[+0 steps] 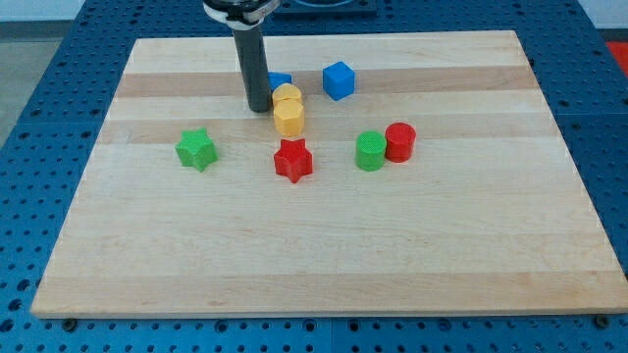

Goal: Separate the yellow hexagon from yellow heart

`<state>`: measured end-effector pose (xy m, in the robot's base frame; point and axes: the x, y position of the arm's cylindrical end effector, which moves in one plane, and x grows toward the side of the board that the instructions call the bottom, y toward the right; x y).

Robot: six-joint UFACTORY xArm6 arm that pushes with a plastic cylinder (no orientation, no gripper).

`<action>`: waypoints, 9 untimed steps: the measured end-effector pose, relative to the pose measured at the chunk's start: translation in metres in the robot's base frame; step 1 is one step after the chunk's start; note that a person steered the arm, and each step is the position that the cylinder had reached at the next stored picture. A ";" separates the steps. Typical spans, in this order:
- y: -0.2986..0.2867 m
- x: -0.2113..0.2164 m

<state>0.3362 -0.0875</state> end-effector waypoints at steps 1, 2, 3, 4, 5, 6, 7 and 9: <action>0.008 -0.014; 0.022 -0.014; 0.026 -0.019; 0.012 -0.019; -0.013 -0.003; -0.022 0.024; -0.019 0.044; 0.016 0.049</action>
<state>0.3847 -0.0714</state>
